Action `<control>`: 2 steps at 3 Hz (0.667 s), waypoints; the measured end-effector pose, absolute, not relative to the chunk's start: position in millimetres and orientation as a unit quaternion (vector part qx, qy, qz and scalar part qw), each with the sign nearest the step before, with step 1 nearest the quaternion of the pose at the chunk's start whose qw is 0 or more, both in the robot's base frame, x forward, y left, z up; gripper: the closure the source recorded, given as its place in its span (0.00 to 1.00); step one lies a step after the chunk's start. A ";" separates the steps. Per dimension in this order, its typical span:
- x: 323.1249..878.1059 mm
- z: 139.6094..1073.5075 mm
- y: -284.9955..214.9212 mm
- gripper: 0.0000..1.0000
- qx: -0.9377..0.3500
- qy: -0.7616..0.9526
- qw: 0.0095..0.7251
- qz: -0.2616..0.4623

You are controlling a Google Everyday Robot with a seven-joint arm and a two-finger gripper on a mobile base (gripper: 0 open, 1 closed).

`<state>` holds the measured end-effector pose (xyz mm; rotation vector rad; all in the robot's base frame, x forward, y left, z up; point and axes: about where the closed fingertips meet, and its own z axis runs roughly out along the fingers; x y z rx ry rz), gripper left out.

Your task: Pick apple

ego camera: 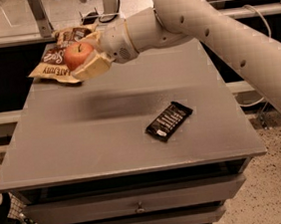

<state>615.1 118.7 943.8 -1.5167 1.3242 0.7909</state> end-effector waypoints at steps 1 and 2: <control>610.7 963.6 116.4 1.00 -0.626 0.530 0.480 0.310; 607.3 978.2 112.9 1.00 -0.630 0.524 0.489 0.300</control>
Offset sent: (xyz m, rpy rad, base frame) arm -0.0093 -0.0154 0.0511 0.0004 -0.1052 -0.0150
